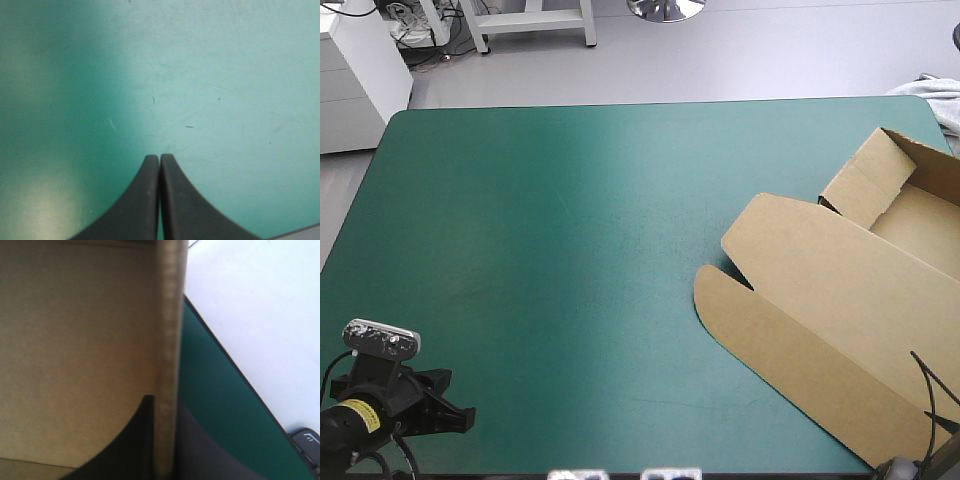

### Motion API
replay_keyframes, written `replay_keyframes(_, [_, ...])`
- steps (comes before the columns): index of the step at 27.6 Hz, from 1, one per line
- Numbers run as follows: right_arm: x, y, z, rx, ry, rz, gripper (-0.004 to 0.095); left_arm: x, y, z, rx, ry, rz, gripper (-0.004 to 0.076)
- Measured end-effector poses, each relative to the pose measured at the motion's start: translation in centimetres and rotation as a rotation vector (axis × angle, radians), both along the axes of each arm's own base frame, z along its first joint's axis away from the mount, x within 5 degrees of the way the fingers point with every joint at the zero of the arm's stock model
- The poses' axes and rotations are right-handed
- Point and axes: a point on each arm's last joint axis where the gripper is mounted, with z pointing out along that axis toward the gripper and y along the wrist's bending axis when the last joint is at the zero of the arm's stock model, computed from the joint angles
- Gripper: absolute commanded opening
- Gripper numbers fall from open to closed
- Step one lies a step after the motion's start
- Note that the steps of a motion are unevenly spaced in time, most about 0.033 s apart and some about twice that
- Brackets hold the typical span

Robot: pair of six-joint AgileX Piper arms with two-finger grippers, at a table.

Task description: Fold the box

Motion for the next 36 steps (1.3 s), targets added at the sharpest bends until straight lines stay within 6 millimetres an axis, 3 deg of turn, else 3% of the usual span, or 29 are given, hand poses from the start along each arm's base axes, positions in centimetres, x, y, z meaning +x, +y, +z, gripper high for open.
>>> replay_keyframes(5, [0.0,0.0,-0.1,-0.003,0.003,0.016,0.0342,0.0,0.0,0.0,0.0,0.0,0.0,-0.001])
replay_keyframes(8, [0.0,0.0,-0.1,-0.004,0.003,0.016,0.0462,0.0,0.0,0.0,0.0,0.0,0.0,-0.001])
replay_keyframes(13, [0.1,-0.1,0.3,-0.014,-0.004,0.016,0.048,0.0,0.0,0.0,0.0,0.0,0.0,-0.001])
replay_keyframes(18, [0.3,-0.2,2.3,-0.055,-0.058,0.016,0.0479,0.0,0.0,0.0,0.0,0.0,0.0,-0.001])
replay_keyframes(25, [-2.3,1.7,8.9,-0.157,-0.196,0.016,0.0413,0.0,0.1,0.0,0.008,-0.003,0.003,-0.001])
replay_keyframes(29, [-4.4,4.0,12.8,-0.158,-0.325,0.011,0.0299,0.1,0.2,0.0,0.026,-0.01,0.01,-0.001])
replay_keyframes(32, [-6.9,7.3,16.0,-0.108,-0.472,0.045,0.0111,0.1,0.3,0.0,0.032,-0.012,0.012,-0.001])
replay_keyframes(33, [-7.6,8.2,16.5,-0.098,-0.501,0.061,0.0006,0.1,0.3,0.0,0.032,-0.012,0.013,-0.001])
replay_keyframes(36, [-11.1,12.2,17.5,-0.036,-0.6,0.141,-0.0017,-0.5,0.5,-0.2,0.014,-0.07,0.01,-0.001])
